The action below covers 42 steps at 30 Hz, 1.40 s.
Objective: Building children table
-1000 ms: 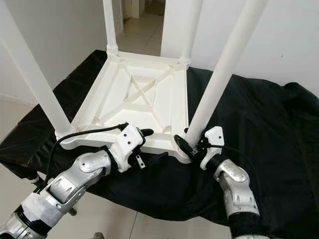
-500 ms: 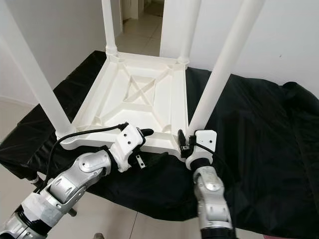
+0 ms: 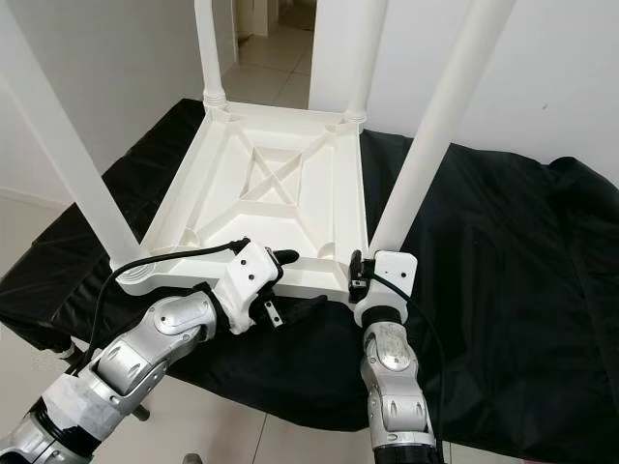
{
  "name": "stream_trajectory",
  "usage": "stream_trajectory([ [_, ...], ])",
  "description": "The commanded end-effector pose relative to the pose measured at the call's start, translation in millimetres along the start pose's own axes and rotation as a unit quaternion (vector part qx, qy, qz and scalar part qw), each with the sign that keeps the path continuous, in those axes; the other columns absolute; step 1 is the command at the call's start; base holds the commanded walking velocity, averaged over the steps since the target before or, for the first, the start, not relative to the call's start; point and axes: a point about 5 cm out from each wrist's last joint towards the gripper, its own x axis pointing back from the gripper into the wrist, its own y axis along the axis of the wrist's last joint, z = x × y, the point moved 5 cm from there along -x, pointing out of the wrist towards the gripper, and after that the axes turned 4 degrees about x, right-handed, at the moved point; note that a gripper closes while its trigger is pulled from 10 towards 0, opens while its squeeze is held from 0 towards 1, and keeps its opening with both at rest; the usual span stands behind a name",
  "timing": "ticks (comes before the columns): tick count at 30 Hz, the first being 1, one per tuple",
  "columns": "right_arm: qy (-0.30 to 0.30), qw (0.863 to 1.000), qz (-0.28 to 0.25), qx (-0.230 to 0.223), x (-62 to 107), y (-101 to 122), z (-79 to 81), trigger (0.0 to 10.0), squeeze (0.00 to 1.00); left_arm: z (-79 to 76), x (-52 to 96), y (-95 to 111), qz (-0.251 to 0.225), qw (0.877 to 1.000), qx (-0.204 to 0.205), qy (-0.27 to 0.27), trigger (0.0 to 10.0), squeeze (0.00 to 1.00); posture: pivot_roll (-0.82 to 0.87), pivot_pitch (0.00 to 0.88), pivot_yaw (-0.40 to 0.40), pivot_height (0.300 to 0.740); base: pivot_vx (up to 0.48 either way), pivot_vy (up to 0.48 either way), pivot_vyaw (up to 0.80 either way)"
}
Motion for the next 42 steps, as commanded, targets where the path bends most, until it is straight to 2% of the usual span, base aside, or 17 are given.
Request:
stream_trajectory([
  [1, -0.016, 0.999, 0.045, -0.022, 6.1, -19.4, 6.6, 10.0, 0.0, -14.4, -0.2, -2.1, 0.008, 0.997, -0.005, -0.082, 10.0, 0.0, -0.08, 0.0, -0.036, 0.74, 0.0, 0.0, 0.0],
  [2, -0.008, 0.999, 0.037, -0.026, 5.3, -16.3, 8.1, 10.0, 1.0, -14.3, -0.3, -2.1, 0.008, 0.997, -0.005, -0.081, 10.0, 0.0, -0.08, 0.0, -0.037, 0.74, 0.0, 0.0, 0.0],
  [8, 0.007, 0.999, 0.016, -0.03, 4.9, -7.6, 7.3, 10.0, 1.0, -14.6, -0.5, -2.1, 0.007, 0.997, -0.005, -0.08, 10.0, 0.0, -0.08, 0.0, -0.04, 0.74, 0.0, 0.0, 0.0],
  [14, 0.063, 0.997, -0.014, -0.04, 8.8, 2.0, -7.5, 10.0, 1.0, -14.4, -1.0, -1.7, 0.005, 0.997, -0.004, -0.078, 10.0, 0.0, -0.08, 0.0, -0.044, 0.74, 0.0, 0.0, 0.0],
  [15, 0.076, 0.996, -0.017, -0.04, 8.9, 2.8, -11.4, 10.0, 0.38, -14.1, -1.3, -1.8, 0.005, 0.997, -0.004, -0.078, 10.0, 0.0, -0.08, 0.0, -0.045, 0.74, 0.0, 0.0, 0.0],
  [17, 0.084, 0.996, -0.019, -0.039, 8.6, 3.2, -13.7, 10.0, 0.38, -13.9, -1.5, -1.9, 0.005, 0.997, -0.004, -0.077, 10.0, 0.0, -0.08, 0.0, -0.045, 0.74, 0.0, 0.0, 0.0],
  [18, 0.101, 0.994, -0.023, -0.036, 8.3, 3.9, -14.9, 10.0, 0.0, -13.5, -2.0, -1.8, 0.005, 0.997, -0.004, -0.077, 10.0, 0.0, -0.09, 0.0, -0.043, 0.74, 0.0, 0.0, 0.0],
  [22, 0.135, 0.99, -0.032, -0.028, 7.3, 6.1, -17.1, 10.0, 0.0, -13.2, -2.6, -1.4, 0.004, 0.997, -0.005, -0.077, 10.0, 0.0, -0.09, 0.0, -0.042, 0.74, 0.0, 0.0, 0.0],
  [25, 0.2, 0.979, -0.035, -0.012, 3.1, 7.2, -16.9, 10.0, 0.0, -12.6, -4.1, -0.5, 0.003, 0.997, -0.007, -0.078, 10.0, 0.0, -0.09, 0.0, -0.039, 0.74, 0.0, 0.0, 0.0],
  [27, 0.258, 0.966, -0.032, -0.004, -0.2, 7.6, -14.3, 10.0, 0.0, -12.0, -5.1, 0.0, 0.003, 0.997, -0.01, -0.079, 10.0, 0.0, -0.09, 0.0, -0.038, 0.74, 0.0, 0.0, 0.0],
  [31, 0.293, 0.956, -0.025, -0.003, -2.4, 6.0, -9.9, 10.0, 0.0, -11.2, -5.3, 0.3, 0.003, 0.997, -0.013, -0.079, 10.0, 0.0, -0.09, 0.0, -0.035, 0.74, 0.0, 0.0, 0.0],
  [32, 0.331, 0.943, -0.015, 0.004, -5.8, 2.8, -4.1, 10.0, 0.0, -10.1, -5.9, 1.1, 0.001, 0.997, -0.014, -0.078, 10.0, 0.0, -0.08, 0.0, -0.033, 0.74, 0.0, 0.0, 0.0],
  [36, 0.343, 0.939, -0.011, 0.009, -7.5, 1.6, -1.9, 10.0, 0.0, -9.8, -6.3, 1.5, 0.001, 0.997, -0.013, -0.078, 10.0, 0.0, -0.08, 0.0, -0.033, 0.74, 0.0, 0.0, 0.0],
  [39, 0.377, 0.925, -0.014, 0.041, -20.3, 1.3, 7.9, 10.0, 0.0, -10.6, -8.5, 2.9, -0.002, 0.997, -0.015, -0.08, 10.0, 0.0, -0.08, 0.0, -0.036, 0.74, 0.0, 0.0, 0.0],
  [40, 0.385, 0.922, -0.016, 0.046, -24.2, 1.9, 9.8, 4.9, 0.0, -10.6, -8.9, 2.9, -0.003, 0.997, -0.016, -0.08, 10.0, 0.0, -0.07, 0.0, -0.038, 0.74, 0.0, 0.0, 0.0],
  [41, 0.389, 0.92, -0.017, 0.049, -26.7, 2.1, 10.5, 4.1, 0.0, -10.5, -9.0, 3.1, -0.003, 0.997, -0.016, -0.079, 10.0, 0.0, -0.07, 0.0, -0.039, 0.74, 0.0, 0.0, 0.0],
  [42, 0.391, 0.919, -0.017, 0.05, -28.1, 2.1, 10.9, 4.1, 0.0, -10.2, -9.1, 3.2, -0.004, 0.997, -0.016, -0.079, 10.0, 0.0, -0.07, 0.0, -0.041, 0.74, 0.0, 0.0, 0.0],
])
